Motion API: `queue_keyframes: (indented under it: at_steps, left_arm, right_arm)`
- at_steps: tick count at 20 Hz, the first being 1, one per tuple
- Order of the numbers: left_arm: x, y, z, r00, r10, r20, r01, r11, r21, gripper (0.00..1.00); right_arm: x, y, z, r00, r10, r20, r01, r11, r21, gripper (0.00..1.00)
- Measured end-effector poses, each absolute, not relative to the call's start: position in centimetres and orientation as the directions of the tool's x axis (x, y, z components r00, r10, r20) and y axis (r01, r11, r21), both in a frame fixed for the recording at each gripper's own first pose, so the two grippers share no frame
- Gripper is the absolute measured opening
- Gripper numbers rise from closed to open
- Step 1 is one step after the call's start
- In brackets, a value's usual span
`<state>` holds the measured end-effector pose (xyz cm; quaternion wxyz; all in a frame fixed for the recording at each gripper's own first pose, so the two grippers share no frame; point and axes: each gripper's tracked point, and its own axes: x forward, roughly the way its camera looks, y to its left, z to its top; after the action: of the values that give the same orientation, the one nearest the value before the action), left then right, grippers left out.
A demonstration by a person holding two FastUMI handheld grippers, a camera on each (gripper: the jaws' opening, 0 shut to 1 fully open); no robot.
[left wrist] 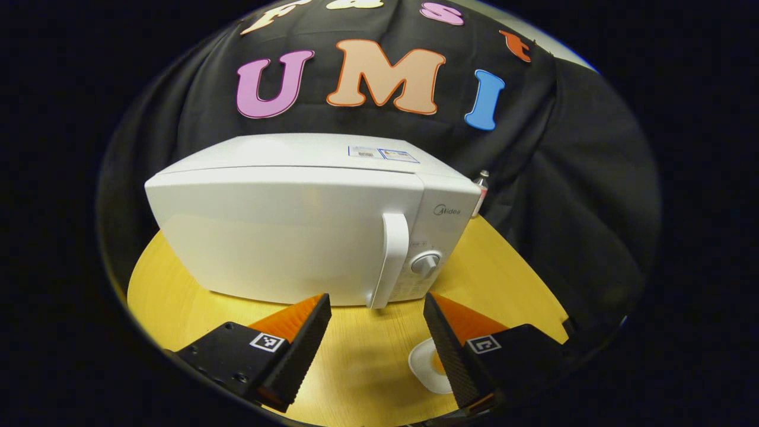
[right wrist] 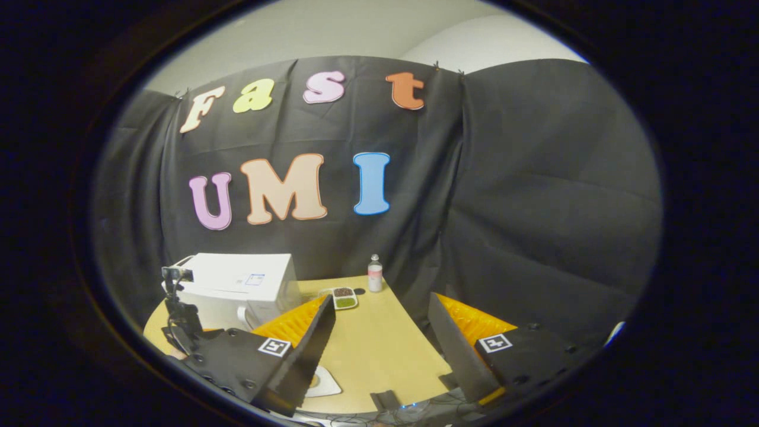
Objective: Open the microwave oven with the left hand, put the food in, and close the microwave oven.
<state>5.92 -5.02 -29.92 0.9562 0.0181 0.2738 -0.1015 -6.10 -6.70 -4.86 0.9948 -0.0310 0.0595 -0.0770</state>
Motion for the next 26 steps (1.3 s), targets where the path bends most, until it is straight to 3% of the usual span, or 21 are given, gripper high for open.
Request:
queue_keyframes:
  at_steps: [6, 7, 10, 15, 16, 17, 20, 26]
  left_arm:
    - [8.8, -4.5, -33.8, 0.815, -0.128, -0.565, 0.179, 0.983, 0.035, 0.94]
    - [9.3, -4.4, -34.1, 0.814, -0.117, -0.569, 0.172, 0.984, 0.045, 0.99]
    - [10.4, -4.4, -34.9, 0.812, -0.103, -0.574, 0.160, 0.986, 0.048, 0.83]
    - [11.0, -4.9, -35.6, 0.803, -0.095, -0.588, 0.155, 0.986, 0.052, 0.73]
    - [11.0, -5.1, -35.8, 0.800, -0.099, -0.592, 0.159, 0.986, 0.050, 0.61]
    - [11.1, -5.4, -35.9, 0.799, -0.101, -0.593, 0.159, 0.986, 0.046, 0.60]
    - [11.3, -5.6, -36.2, 0.794, -0.094, -0.601, 0.146, 0.989, 0.038, 0.36]
    - [11.0, -5.6, -36.4, 0.790, -0.086, -0.607, 0.154, 0.986, 0.061, 0.18]
  right_arm:
    - [-5.3, -5.2, -6.1, 0.983, -0.106, -0.153, 0.109, 0.994, 0.010, 0.92]
    - [-5.1, -5.2, -6.2, 0.982, -0.103, -0.158, 0.107, 0.994, 0.019, 0.92]
    - [-4.6, -5.8, -6.9, 0.977, -0.113, -0.179, 0.122, 0.992, 0.039, 0.92]
    - [-4.1, -6.6, -8.2, 0.968, -0.124, -0.217, 0.143, 0.987, 0.073, 0.92]
    - [-4.1, -6.7, -8.4, 0.967, -0.127, -0.222, 0.146, 0.986, 0.074, 0.92]
    - [-4.0, -6.7, -8.5, 0.966, -0.127, -0.227, 0.148, 0.986, 0.075, 0.92]
    - [-3.9, -6.4, -8.7, 0.966, -0.122, -0.229, 0.142, 0.987, 0.074, 0.92]
    - [-3.9, -5.8, -9.4, 0.964, -0.110, -0.241, 0.131, 0.989, 0.069, 0.92]
